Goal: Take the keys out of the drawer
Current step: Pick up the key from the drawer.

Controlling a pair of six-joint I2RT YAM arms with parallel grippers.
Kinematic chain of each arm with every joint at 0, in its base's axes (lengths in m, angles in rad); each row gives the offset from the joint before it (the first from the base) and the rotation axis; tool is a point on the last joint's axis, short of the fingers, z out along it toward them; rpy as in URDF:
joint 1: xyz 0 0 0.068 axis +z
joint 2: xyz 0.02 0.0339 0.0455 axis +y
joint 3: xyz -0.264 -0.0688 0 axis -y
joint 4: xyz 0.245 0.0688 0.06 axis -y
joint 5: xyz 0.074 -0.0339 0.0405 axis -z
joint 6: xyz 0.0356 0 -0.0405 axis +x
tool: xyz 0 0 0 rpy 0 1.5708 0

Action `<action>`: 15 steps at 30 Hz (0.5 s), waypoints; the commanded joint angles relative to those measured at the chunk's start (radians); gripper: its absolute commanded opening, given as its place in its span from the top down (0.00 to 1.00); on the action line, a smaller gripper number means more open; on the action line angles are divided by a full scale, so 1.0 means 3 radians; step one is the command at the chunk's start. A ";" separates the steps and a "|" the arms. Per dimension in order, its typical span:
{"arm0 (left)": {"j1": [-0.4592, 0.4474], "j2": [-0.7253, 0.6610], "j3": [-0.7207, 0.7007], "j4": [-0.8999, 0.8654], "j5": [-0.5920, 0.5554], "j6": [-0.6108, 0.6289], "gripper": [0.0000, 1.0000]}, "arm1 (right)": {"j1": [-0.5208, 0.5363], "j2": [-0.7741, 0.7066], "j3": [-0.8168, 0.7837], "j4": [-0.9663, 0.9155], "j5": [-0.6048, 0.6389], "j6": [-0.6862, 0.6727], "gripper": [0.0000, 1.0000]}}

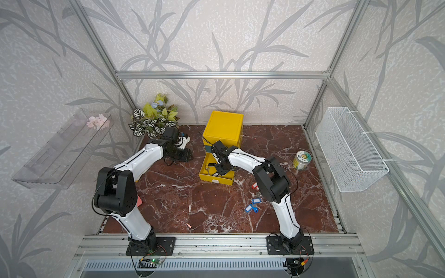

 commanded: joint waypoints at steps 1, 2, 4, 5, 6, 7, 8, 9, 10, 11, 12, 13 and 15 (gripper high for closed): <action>-0.0009 -0.0073 0.0024 -0.0059 0.0015 0.0027 0.57 | -0.0045 -0.0074 -0.0067 0.0083 -0.0011 0.0025 0.80; -0.0012 -0.0072 0.0031 -0.0066 0.0012 0.0027 0.57 | -0.0047 -0.0091 -0.0073 0.0072 -0.0022 0.0026 0.82; -0.0010 -0.0073 0.0029 -0.0060 0.0008 0.0024 0.57 | -0.0046 -0.0117 -0.0083 0.0043 -0.0044 0.0024 0.85; -0.0014 -0.0079 0.0028 -0.0062 0.0000 0.0025 0.57 | -0.0043 -0.0129 -0.0092 0.0033 -0.0054 0.0022 0.88; -0.0010 -0.0081 0.0027 -0.0056 -0.0007 0.0026 0.57 | -0.0046 -0.0147 -0.0101 0.0033 -0.0054 0.0023 0.90; -0.0009 -0.0085 0.0037 -0.0052 -0.0005 0.0034 0.57 | -0.0044 -0.0174 -0.0118 0.0047 -0.0050 0.0023 0.92; -0.0009 -0.0090 0.0041 -0.0052 -0.0001 0.0037 0.57 | -0.0045 -0.0201 -0.0129 0.0062 -0.0059 0.0016 0.94; -0.0014 -0.0093 0.0042 -0.0045 -0.0004 0.0042 0.57 | -0.0046 -0.0216 -0.0132 0.0057 -0.0065 0.0008 0.94; -0.0014 -0.0110 0.0039 -0.0040 0.0001 0.0049 0.58 | -0.0043 -0.0231 -0.0127 0.0043 -0.0074 -0.0005 0.94; -0.0014 -0.0126 0.0042 -0.0035 0.0008 0.0057 0.58 | -0.0046 -0.0246 -0.0122 0.0028 -0.0083 -0.0021 0.96; -0.0019 -0.0141 0.0042 -0.0032 0.0016 0.0069 0.58 | -0.0046 -0.0261 -0.0124 0.0024 -0.0086 -0.0038 0.97; -0.0022 -0.0160 0.0040 -0.0027 0.0030 0.0086 0.58 | -0.0047 -0.0290 -0.0122 0.0013 -0.0086 -0.0058 0.99; -0.0032 -0.0193 0.0034 0.0006 0.0042 0.0118 0.58 | -0.0046 -0.0348 -0.0124 -0.0003 -0.0093 -0.0082 1.00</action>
